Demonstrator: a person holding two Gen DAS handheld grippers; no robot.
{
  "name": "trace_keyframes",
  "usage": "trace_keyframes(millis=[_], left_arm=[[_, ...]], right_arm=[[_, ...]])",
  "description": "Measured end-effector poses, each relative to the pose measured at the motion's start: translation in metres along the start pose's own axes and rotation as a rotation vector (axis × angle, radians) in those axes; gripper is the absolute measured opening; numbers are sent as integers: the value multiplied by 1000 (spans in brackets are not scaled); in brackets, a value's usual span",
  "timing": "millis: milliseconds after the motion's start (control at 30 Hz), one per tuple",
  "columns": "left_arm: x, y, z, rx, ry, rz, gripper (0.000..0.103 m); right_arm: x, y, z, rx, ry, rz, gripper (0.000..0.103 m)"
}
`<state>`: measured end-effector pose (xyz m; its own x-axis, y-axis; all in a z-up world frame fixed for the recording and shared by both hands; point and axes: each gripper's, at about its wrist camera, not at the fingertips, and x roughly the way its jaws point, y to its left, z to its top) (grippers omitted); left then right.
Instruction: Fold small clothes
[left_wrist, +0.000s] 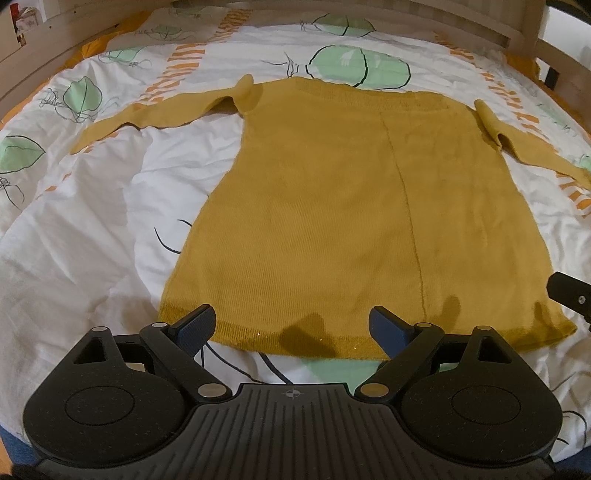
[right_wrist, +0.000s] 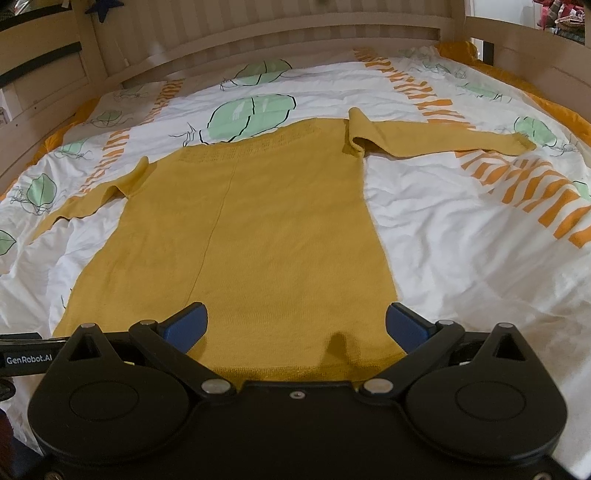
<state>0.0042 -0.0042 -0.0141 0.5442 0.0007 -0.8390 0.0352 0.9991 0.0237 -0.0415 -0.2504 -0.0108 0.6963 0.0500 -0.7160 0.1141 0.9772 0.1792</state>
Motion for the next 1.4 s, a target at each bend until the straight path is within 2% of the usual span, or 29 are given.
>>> trace_keyframes(millis=[600,833,967,1167,1400], left_arm=[[15,-4,10,12,27,-5,91],[31,-2,37,-6,-26,-30,90],[43,-1,61,-13,-63,-46,90],[64,-6,100,3,-113,-37,90],[95,-15,138,12,-139,-34,90]], right_arm=[[20,-5,7,16,45,20,102],[42,-18,22,9,67,24,102],[58,-36,47,-13,47,-24,102],[84,-82,108,-31,-10,-126,102],[125,-186,191,82,-11,-197,102]])
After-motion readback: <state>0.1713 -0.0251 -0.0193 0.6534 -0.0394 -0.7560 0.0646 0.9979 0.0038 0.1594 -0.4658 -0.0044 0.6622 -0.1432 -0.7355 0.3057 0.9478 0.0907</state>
